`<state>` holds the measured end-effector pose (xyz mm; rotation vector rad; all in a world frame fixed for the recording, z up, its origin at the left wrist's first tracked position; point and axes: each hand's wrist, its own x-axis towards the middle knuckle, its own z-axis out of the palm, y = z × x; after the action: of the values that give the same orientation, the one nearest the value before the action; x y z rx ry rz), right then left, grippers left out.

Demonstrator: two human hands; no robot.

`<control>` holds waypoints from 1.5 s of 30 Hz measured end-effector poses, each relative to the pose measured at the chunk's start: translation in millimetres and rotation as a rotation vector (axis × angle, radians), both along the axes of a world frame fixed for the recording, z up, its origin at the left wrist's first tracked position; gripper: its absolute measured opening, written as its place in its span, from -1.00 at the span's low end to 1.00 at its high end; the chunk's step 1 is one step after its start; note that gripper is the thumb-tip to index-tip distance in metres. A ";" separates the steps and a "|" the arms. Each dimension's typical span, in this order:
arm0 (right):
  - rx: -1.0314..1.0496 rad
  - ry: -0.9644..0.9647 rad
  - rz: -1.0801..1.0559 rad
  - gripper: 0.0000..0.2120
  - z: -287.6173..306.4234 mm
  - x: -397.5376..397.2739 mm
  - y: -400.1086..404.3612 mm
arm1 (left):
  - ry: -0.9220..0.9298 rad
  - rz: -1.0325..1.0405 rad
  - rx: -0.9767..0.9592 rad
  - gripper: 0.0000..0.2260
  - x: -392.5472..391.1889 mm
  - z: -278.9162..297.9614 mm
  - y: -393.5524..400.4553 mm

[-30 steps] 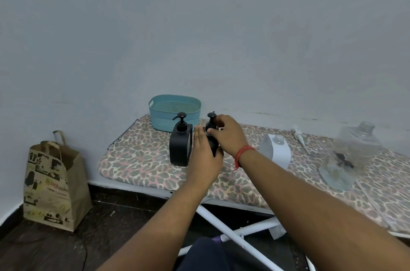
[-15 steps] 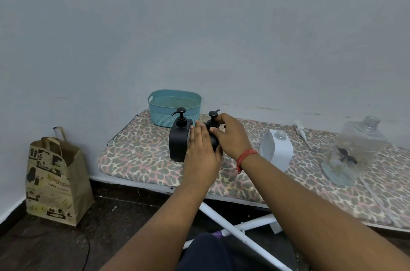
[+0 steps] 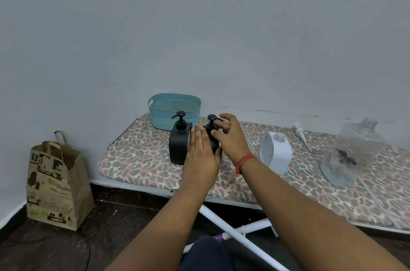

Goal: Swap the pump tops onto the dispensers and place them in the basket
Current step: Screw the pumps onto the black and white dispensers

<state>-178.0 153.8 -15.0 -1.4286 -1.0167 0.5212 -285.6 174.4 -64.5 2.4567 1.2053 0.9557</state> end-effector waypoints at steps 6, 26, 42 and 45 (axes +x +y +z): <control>0.022 -0.142 -0.093 -0.56 -3.0 1.2 -2.8 | -0.021 -0.004 0.003 -0.33 -0.3 -1.3 -0.1; -0.089 -0.144 0.064 -0.43 11.5 11.6 1.3 | -0.006 -0.009 -0.010 -0.32 -1.1 1.8 -2.2; -0.167 -0.190 0.130 -0.66 12.0 15.9 8.1 | -0.012 -0.018 -0.038 -0.34 -0.6 3.1 -3.4; -0.161 -0.156 0.133 -0.74 16.4 16.9 9.2 | -0.007 -0.017 -0.046 -0.33 -1.4 3.1 -4.5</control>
<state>-161.0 162.9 1.3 -1.5697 -1.2224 0.6063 -287.0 169.9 -61.4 2.4224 1.1890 0.9208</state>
